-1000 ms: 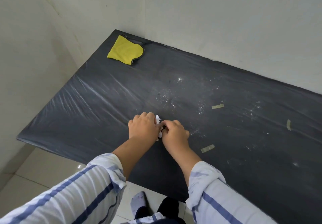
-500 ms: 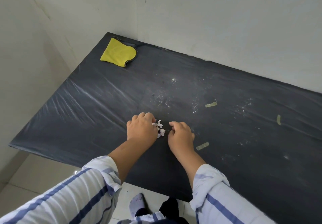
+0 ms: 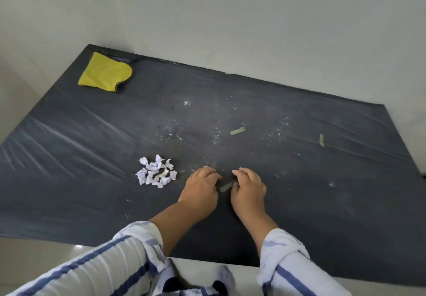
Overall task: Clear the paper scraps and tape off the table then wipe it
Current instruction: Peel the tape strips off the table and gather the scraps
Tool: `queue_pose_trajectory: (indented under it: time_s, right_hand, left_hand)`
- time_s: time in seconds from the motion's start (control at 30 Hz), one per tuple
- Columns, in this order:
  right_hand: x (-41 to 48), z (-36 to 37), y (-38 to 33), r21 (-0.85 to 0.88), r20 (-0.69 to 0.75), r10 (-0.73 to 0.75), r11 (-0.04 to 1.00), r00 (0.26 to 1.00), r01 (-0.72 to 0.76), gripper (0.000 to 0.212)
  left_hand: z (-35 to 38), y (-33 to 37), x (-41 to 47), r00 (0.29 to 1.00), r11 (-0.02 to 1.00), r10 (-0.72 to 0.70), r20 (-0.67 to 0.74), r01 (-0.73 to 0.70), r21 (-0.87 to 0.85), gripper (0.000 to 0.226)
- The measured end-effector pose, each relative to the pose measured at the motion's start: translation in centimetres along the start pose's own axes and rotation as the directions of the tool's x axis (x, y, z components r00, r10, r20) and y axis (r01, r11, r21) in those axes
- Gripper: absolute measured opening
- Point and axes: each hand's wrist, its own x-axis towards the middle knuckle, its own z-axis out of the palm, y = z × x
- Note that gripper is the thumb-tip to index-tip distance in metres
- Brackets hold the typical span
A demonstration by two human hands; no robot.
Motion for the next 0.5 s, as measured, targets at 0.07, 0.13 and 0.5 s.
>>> queue_pose_trajectory:
  time_s: [0.07,0.13,0.5]
  right_hand:
    - [-0.1,-0.5,1.6,-0.023,0.011,0.013,1.0,1.0,-0.013,0.038]
    - [-0.1,-0.9,3.0,-0.061,0.027,-0.008,0.998,1.0,0.009,0.039]
    - [0.3,-0.6,6.5,-0.213,0.071,-0.245,0.943,0.967,0.255,0.049]
  left_hand:
    - [0.9,0.5,0.1,1.0,1.0,-0.012,-0.017,0.012,-0.002,0.038]
    - [1.5,0.7,0.1,0.997,0.999,-0.032,-0.065,0.031,-0.014,0.035]
    - [1.5,1.2,2.5,0.994,0.996,-0.006,-0.111,-0.003,-0.084,0.034]
